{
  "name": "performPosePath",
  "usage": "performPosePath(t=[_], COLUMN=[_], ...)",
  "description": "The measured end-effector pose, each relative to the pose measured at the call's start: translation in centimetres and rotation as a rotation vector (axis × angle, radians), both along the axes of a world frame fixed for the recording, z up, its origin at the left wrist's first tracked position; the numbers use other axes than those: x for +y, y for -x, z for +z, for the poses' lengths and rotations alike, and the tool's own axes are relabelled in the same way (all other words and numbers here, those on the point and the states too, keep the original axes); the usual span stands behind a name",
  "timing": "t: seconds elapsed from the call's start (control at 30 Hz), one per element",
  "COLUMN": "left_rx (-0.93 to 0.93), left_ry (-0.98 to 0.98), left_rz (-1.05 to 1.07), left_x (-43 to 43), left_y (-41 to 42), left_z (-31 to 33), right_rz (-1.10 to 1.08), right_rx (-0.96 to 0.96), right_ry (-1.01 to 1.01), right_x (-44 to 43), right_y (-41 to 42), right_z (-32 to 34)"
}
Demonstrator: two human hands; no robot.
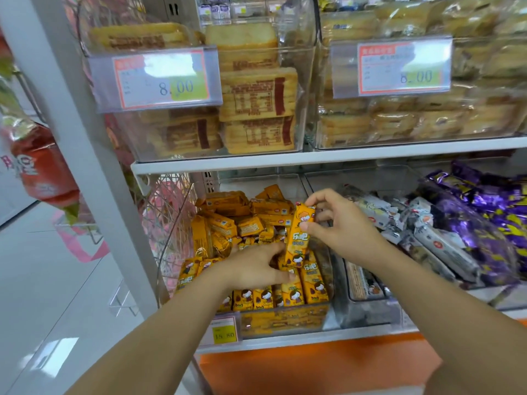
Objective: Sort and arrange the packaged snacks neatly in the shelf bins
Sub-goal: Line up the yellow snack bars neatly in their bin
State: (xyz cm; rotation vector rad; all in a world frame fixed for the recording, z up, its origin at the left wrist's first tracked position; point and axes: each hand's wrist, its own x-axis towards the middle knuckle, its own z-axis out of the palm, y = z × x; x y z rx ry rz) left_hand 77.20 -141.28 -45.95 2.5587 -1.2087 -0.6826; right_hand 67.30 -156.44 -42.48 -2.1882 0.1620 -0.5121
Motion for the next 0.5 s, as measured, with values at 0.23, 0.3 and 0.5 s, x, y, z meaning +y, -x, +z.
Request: performPosePath(t=[0.23,0.3,0.5], left_rx=[0.045,-0.019,0.034], left_ry=[0.084,0.050,0.025], left_rz=[0.019,0.011,0.011], left_x=[1.5,1.3,1.3], left_y=[-1.2,-0.7,-0.5], left_z=[-0.8,-1.0,-0.4], right_rz=[0.006,0.010,-0.051], right_rx=[0.050,0.058,0.075], right_ry=[0.030,0.046,0.086], right_x=[-0.1,0.0,0.2], right_y=[-0.9,-1.2,-2.2], right_z=[0.3,0.2,0.0])
